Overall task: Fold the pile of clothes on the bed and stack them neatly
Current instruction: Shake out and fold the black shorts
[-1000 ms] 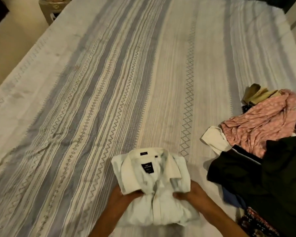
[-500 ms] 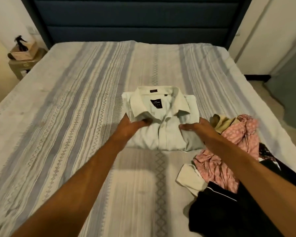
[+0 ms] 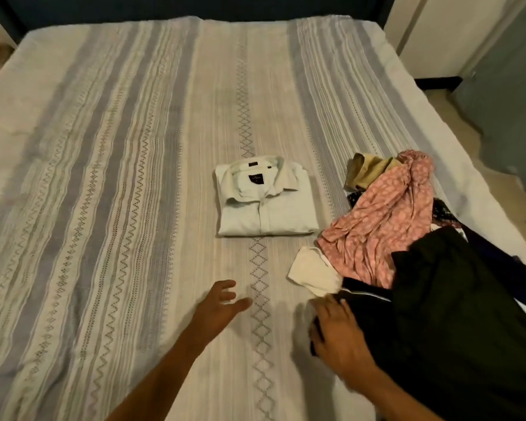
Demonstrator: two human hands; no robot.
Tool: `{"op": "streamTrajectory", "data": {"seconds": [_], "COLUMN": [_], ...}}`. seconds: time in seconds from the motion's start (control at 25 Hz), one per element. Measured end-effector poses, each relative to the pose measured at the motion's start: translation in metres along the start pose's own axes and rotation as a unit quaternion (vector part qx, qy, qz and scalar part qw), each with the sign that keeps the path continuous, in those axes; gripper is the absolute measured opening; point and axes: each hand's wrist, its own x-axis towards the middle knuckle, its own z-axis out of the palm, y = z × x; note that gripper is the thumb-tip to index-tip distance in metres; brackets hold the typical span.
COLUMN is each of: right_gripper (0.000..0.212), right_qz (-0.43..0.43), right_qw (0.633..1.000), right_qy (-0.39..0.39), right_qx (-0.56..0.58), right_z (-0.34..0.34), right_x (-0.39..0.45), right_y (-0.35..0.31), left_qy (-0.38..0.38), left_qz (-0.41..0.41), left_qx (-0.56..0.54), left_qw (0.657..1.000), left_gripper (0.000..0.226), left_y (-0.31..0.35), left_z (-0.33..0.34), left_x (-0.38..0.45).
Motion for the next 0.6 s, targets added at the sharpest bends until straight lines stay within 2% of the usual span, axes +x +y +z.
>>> {"op": "streamTrajectory", "data": {"seconds": [0.16, 0.28, 0.36, 0.48, 0.52, 0.6], "right_gripper": [0.081, 0.1, 0.096, 0.079, 0.083, 0.097], "right_qz": [-0.025, 0.07, 0.166, 0.18, 0.179, 0.23], "right_qw": [0.993, 0.979, 0.968, 0.967, 0.965, 0.954], "right_qy": [-0.075, -0.079, -0.049, 0.001, 0.005, 0.014], "right_qx": [-0.086, -0.174, -0.184, -0.181, -0.194, -0.194], "right_z": [0.004, -0.011, -0.032, -0.055, -0.063, -0.081], "right_x": [-0.079, -0.112, -0.12, -0.121, -0.121, -0.115], "right_y": [-0.003, 0.025, 0.053, 0.094, 0.103, 0.119], "left_qy": [-0.081, -0.096, -0.093, -0.082, -0.074, -0.045], "left_qz": [-0.034, -0.04, -0.049, -0.033, -0.021, 0.011], "left_qx": [0.055, 0.074, 0.064, 0.063, 0.07, 0.075], "left_qw": [0.995, 0.992, 0.992, 0.994, 0.995, 0.996], "left_gripper": [0.055, 0.057, 0.051, 0.056, 0.061, 0.078], "left_y": [-0.047, -0.078, -0.083, -0.077, -0.072, -0.062], "left_z": [0.05, 0.086, 0.111, 0.147, 0.158, 0.179], "left_x": [-0.046, -0.07, -0.081, -0.09, -0.092, -0.09]}}
